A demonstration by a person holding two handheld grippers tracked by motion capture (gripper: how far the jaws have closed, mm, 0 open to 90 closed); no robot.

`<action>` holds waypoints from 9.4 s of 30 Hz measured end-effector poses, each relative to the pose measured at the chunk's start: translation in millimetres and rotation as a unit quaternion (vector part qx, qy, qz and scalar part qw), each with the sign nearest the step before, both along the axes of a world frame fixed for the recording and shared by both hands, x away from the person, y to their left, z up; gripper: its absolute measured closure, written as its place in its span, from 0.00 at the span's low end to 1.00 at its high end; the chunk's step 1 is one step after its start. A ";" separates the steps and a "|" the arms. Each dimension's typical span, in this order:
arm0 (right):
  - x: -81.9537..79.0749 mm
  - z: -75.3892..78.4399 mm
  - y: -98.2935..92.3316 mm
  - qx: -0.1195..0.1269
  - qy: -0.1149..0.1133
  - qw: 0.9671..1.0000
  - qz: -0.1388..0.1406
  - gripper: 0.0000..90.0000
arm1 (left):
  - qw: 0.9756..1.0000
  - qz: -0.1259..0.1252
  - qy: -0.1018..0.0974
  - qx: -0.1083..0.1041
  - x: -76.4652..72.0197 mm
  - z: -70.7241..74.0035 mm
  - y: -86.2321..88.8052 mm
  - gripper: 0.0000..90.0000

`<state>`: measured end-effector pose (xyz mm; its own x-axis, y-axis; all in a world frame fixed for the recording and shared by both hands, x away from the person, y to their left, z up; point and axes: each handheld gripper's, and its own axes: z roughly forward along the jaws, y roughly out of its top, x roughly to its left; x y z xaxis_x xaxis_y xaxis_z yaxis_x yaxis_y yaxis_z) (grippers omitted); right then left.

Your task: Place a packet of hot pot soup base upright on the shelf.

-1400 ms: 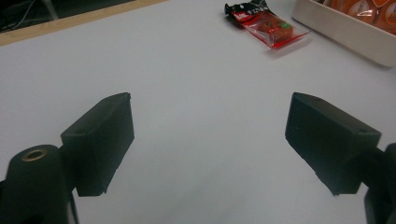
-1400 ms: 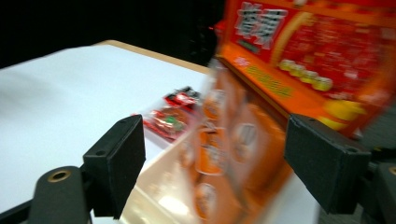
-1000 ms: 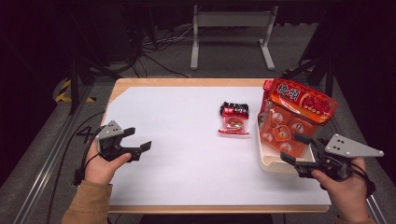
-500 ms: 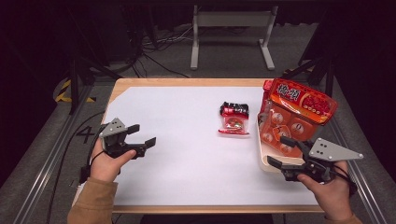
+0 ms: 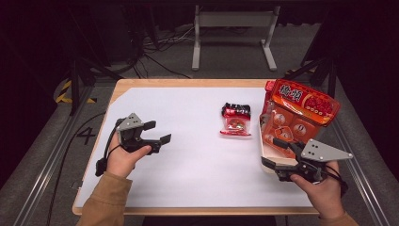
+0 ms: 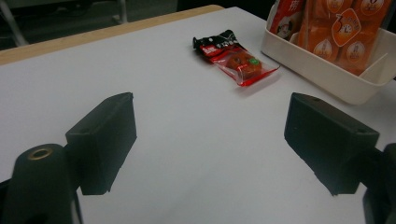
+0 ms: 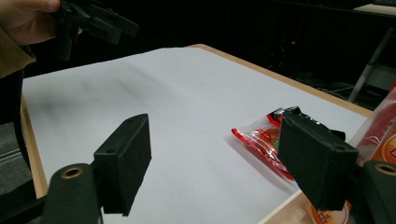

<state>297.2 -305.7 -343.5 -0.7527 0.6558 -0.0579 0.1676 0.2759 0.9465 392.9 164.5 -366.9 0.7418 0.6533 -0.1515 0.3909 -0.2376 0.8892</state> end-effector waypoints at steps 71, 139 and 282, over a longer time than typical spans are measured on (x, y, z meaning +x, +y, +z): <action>12.3 1.2 -9.5 0.001 -0.005 1.000 -0.006 0.30 | 0.992 -0.079 0.092 0.021 97.1 -72.3 -185.3 0.52; 24.1 1.5 -12.9 0.005 0.012 1.000 -0.026 0.30 | 0.991 -0.114 -0.032 0.070 40.9 -8.5 -164.8 1.00; 12.6 28.0 -108.5 -0.067 -0.024 0.993 0.091 1.00 | 0.996 -0.065 -0.055 0.028 -32.0 -19.0 -82.8 0.48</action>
<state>309.9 -414.2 -315.4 -0.8517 0.4938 -0.1753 0.0584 0.4220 0.9047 360.9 81.7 -385.9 0.8303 0.5564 -0.0308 0.2546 -0.3296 0.9092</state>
